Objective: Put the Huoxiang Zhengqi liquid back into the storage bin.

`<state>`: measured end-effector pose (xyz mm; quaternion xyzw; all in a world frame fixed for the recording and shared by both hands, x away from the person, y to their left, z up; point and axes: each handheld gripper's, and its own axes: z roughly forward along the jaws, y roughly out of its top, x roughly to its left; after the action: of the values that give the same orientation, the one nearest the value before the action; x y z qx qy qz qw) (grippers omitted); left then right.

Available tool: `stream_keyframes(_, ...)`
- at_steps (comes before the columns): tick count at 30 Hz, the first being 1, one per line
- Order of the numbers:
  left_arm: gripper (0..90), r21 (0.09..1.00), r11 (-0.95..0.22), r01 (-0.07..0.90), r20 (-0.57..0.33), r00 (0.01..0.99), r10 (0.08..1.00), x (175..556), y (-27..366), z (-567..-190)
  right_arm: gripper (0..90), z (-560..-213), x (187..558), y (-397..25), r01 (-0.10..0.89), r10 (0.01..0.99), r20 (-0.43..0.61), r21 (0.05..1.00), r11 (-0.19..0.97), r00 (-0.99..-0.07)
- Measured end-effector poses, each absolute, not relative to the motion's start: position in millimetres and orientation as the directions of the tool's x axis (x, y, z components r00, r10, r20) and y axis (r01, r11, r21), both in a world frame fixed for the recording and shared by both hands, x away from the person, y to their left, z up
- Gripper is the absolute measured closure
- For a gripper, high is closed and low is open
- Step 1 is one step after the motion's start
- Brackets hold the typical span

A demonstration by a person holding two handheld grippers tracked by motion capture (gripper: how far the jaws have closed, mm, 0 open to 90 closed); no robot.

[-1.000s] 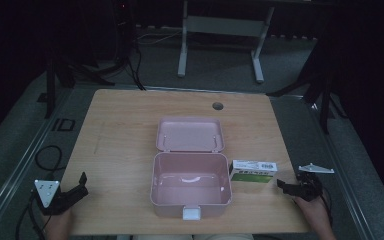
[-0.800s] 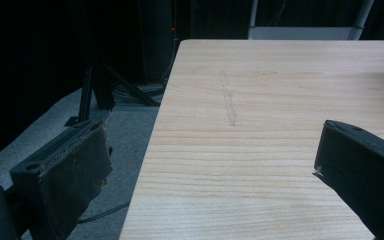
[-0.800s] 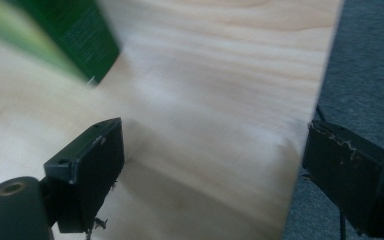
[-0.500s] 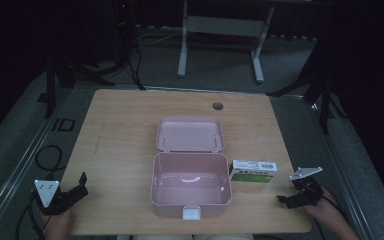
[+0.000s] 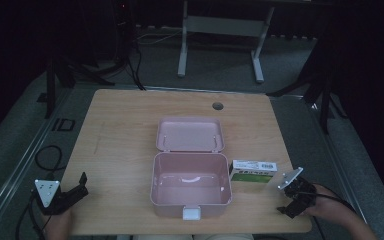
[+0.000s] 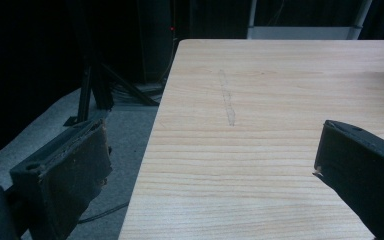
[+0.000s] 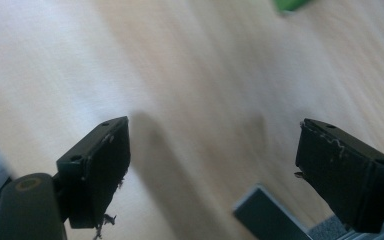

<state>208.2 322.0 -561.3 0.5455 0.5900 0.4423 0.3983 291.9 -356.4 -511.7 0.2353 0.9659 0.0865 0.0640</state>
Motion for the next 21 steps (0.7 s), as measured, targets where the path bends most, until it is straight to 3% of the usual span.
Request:
stream_keyframes(8,1.7,0.957,0.012,0.290,0.012,-0.080,0.997,208.2,322.2,-561.3,15.0,-507.3,290.9,-331.3,0.329,0.332,-0.075,0.058,0.943,-0.940)
stream_keyframes(21,1.7,0.957,0.010,0.291,0.012,-0.075,0.997,208.2,322.1,-561.3,22.7,-493.5,286.4,-288.3,0.151,0.151,-0.068,0.005,0.989,-0.986)
